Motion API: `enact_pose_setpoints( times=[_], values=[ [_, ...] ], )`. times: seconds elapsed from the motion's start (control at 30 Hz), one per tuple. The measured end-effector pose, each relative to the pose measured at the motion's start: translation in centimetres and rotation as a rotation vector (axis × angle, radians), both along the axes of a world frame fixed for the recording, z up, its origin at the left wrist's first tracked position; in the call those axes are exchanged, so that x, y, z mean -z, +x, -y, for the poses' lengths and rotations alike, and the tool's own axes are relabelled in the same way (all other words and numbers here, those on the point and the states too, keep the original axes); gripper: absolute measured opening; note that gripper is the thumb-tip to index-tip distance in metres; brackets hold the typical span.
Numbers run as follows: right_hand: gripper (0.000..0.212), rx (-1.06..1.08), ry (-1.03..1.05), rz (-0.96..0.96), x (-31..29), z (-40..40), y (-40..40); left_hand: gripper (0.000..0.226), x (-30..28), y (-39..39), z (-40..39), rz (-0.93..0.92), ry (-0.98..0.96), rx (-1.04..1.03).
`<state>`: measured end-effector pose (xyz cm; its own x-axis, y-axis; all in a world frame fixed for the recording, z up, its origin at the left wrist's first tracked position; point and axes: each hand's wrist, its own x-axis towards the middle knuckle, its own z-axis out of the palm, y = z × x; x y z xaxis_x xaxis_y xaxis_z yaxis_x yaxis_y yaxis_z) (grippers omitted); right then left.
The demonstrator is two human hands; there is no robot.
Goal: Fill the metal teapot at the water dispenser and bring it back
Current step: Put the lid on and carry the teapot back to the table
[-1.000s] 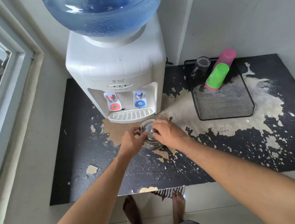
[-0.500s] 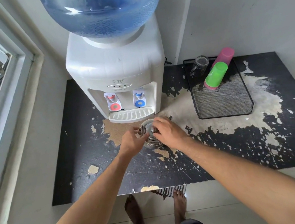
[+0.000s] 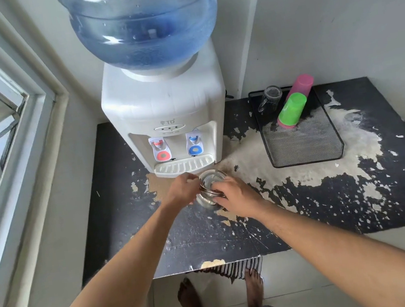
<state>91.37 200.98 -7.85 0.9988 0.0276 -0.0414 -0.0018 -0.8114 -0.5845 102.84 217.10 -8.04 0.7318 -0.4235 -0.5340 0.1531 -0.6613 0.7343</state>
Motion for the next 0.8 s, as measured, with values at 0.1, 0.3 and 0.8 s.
enact_pose_setpoints(
  times=[0.1,0.3,0.8],
  values=[
    [0.03,0.025,0.091,-0.076,-0.7,0.7,0.5,0.033,-0.7,0.6,0.1,0.264,0.025,0.252],
    [0.024,0.195,0.403,-0.248,-0.1,1.5,1.0,0.014,-1.5,1.4,1.4,0.273,-0.001,0.506],
    [0.01,0.455,0.521,-0.206,-2.7,1.3,1.0,0.033,-3.1,0.8,3.9,0.139,-0.145,0.411]
  ],
)
